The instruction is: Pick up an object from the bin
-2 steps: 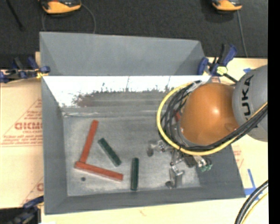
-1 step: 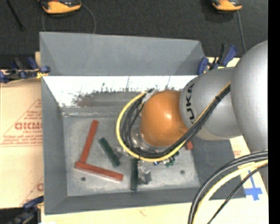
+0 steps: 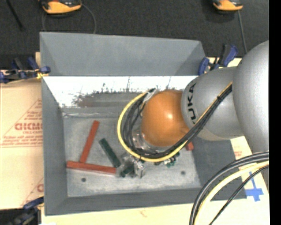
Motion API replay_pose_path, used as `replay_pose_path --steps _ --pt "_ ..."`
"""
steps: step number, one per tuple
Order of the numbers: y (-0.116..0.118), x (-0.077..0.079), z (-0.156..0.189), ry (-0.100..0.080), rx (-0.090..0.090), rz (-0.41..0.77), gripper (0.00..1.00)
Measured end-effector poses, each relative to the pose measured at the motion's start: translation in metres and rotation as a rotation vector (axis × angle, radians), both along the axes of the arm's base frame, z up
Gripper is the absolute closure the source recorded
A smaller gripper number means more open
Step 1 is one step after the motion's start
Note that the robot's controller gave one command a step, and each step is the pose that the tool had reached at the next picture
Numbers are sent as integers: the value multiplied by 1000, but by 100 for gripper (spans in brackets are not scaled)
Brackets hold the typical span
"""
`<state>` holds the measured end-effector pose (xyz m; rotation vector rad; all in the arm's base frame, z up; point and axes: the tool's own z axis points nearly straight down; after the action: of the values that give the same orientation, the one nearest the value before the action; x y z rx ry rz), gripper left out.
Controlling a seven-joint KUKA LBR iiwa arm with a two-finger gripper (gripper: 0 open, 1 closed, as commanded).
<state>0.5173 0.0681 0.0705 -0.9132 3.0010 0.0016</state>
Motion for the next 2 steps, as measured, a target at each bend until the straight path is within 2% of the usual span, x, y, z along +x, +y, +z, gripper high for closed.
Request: replay_pose_path --steps 1,2 --pt "-13 -4 140 -7 -2 61 100" --pt "-11 -6 135 1 0 61 0"
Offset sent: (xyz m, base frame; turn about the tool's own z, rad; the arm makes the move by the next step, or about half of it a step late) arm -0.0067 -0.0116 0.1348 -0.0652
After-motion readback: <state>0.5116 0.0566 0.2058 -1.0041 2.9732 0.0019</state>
